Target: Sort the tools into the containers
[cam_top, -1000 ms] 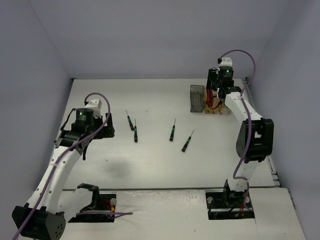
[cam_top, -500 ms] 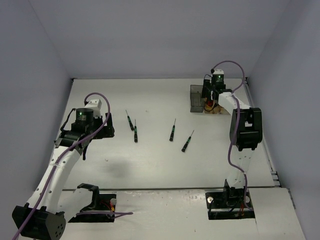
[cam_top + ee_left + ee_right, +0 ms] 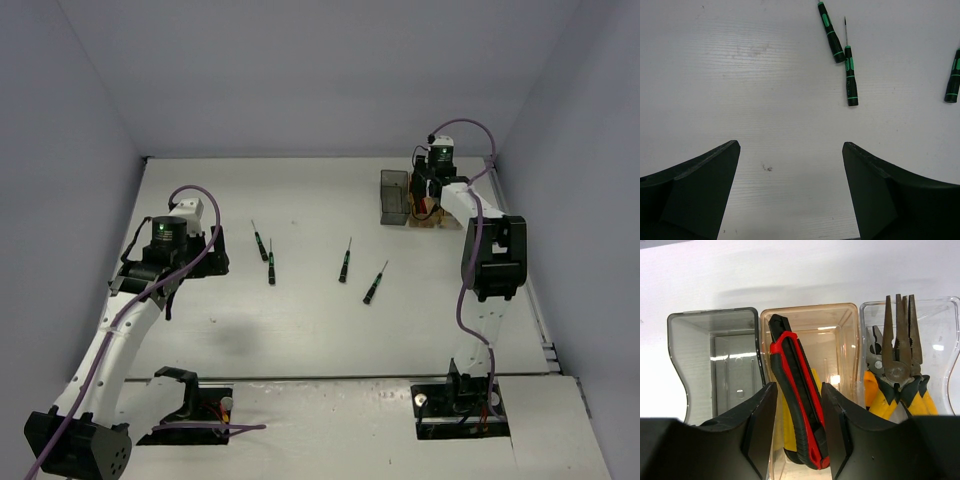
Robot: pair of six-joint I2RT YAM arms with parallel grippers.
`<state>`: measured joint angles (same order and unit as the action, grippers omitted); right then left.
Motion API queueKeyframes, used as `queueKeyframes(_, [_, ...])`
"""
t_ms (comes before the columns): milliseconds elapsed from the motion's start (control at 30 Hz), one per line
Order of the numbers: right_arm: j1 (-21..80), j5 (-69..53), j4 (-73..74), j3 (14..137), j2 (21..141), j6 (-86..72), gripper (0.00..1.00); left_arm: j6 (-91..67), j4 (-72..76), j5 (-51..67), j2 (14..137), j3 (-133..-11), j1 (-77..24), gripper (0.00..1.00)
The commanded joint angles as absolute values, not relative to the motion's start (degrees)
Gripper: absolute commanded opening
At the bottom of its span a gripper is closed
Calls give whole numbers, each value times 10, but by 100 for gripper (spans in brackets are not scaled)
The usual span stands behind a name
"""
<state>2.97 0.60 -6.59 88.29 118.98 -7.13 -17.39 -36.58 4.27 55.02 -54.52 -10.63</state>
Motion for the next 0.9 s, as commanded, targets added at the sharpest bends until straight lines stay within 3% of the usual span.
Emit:
queueKeyframes(0, [26,-3,-94,896,1166,-74,39,-178,-338,40,550,-548,-102,81])
queueKeyframes(200, [46,-1,-95,808,1038,-89,41,-178,-338,41,548,-549,-102,81])
queueKeyframes(433, [112,100,-94,583,847,-216,51,-180,-338,45,543,-549,-101,81])
queueKeyframes(633, [184,138,-85,460,794,-308,50,-181,-337,46,542,-549,-101,81])
queueKeyframes(867, [294,205,-74,394,818,-388,49,-181,-338,44,542,-549,-100,81])
